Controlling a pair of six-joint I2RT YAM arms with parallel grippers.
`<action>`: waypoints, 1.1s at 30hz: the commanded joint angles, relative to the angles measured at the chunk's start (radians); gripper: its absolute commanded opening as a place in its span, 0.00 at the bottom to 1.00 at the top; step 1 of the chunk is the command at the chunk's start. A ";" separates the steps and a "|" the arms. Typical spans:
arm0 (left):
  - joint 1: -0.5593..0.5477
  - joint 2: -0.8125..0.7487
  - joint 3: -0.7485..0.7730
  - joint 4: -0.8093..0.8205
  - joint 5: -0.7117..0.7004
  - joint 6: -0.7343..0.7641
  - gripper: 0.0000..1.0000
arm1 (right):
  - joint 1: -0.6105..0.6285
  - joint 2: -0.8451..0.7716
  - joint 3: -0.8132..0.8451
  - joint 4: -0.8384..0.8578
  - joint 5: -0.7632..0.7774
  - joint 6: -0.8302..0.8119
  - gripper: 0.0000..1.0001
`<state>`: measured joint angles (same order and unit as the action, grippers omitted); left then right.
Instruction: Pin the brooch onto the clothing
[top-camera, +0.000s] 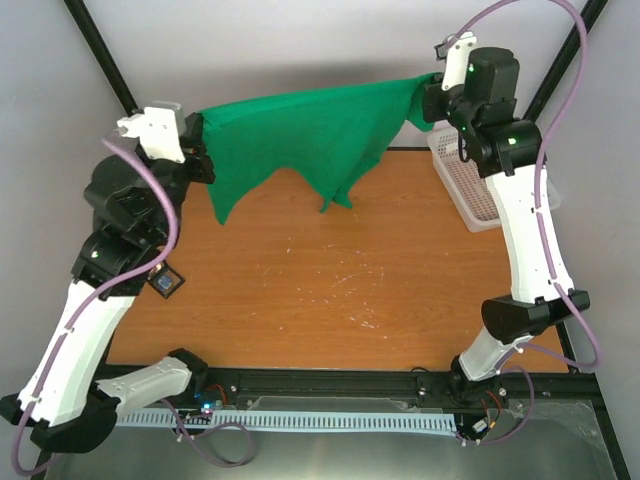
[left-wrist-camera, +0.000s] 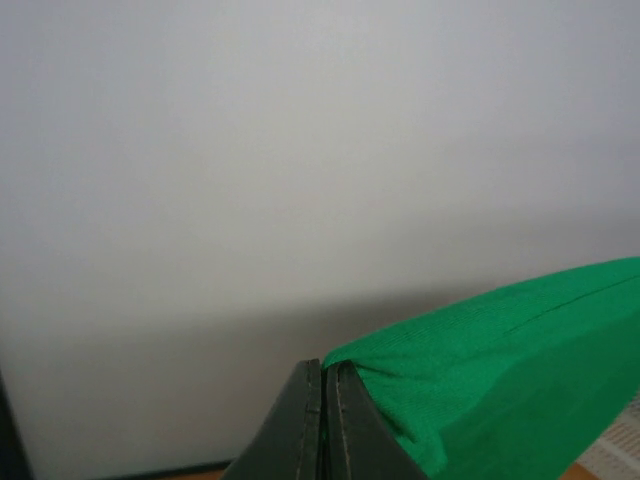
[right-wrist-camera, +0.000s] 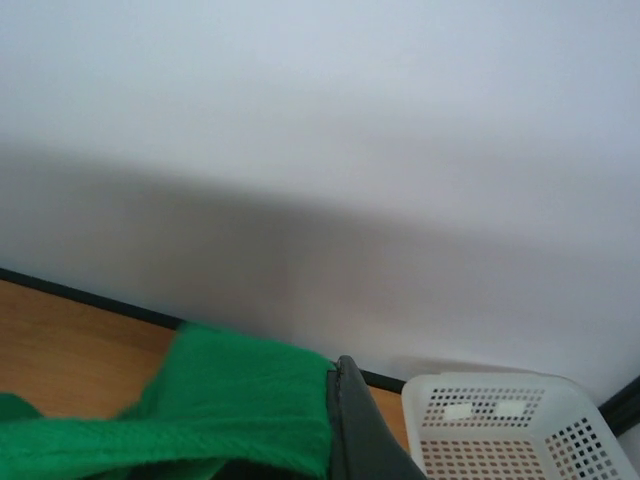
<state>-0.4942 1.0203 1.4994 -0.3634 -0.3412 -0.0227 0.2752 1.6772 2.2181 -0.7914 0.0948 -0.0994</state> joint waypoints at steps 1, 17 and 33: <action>0.017 -0.085 0.140 -0.005 0.150 0.047 0.01 | -0.020 -0.108 0.008 0.016 -0.009 0.039 0.03; 0.017 -0.194 0.155 0.008 0.850 -0.120 0.01 | -0.020 -0.642 -0.298 0.241 -0.231 0.024 0.02; 0.030 0.008 -0.549 -0.114 0.060 -0.618 0.01 | -0.006 0.041 -0.541 0.643 -0.130 0.122 0.07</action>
<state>-0.4831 0.9531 1.0660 -0.3958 -0.1673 -0.4229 0.2626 1.5223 1.5906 -0.1257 -0.0383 -0.0792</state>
